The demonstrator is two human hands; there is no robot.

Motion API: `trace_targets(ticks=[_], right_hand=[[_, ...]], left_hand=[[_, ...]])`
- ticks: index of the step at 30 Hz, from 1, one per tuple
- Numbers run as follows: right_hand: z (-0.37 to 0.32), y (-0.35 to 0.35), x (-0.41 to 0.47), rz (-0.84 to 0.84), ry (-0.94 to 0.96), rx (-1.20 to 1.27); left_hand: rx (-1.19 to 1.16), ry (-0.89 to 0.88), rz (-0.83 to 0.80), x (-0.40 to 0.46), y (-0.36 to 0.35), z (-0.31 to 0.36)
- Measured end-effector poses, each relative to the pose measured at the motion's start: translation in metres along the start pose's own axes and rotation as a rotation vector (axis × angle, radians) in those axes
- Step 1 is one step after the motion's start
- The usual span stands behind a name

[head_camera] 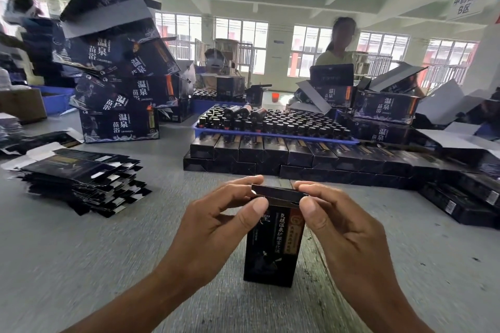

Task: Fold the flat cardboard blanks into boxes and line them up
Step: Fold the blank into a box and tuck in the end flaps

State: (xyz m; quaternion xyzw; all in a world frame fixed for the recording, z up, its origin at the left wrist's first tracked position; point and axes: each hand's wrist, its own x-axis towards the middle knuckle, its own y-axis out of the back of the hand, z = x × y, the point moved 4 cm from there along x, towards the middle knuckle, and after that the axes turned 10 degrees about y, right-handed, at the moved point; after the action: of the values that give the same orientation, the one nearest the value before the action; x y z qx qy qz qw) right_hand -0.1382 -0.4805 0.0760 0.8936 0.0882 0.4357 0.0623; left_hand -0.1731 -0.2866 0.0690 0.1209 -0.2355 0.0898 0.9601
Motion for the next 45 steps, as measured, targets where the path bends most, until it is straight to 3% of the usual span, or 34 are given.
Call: trace_targets(ticks=[13,19,24,32,38,41,45], right_hand=[[0.001,0.0,0.001,0.013,-0.037,0.082],[0.001,0.0,0.001,0.001,0.003,-0.001],[0.003,0.0,0.001,-0.016,0.013,-0.007],[0.01,0.001,0.001,0.0,0.021,0.002],[0.02,-0.006,-0.002,-0.09,-0.034,-0.079],[0.036,-0.015,-0.008,-0.207,-0.175,-0.173],[0.042,-0.023,-0.013,-0.304,-0.219,-0.302]], left_hand=[[-0.146,0.048,0.088,0.001,0.001,-0.002],[0.037,-0.056,0.092,-0.001,0.002,-0.001],[0.052,-0.086,0.071,0.001,0.004,0.001],[0.273,-0.286,0.074,0.003,0.007,0.004],[0.354,-0.223,0.05,0.001,0.006,-0.004],[0.343,-0.051,0.036,0.003,0.006,-0.017],[0.195,0.155,0.172,0.011,0.02,-0.035]])
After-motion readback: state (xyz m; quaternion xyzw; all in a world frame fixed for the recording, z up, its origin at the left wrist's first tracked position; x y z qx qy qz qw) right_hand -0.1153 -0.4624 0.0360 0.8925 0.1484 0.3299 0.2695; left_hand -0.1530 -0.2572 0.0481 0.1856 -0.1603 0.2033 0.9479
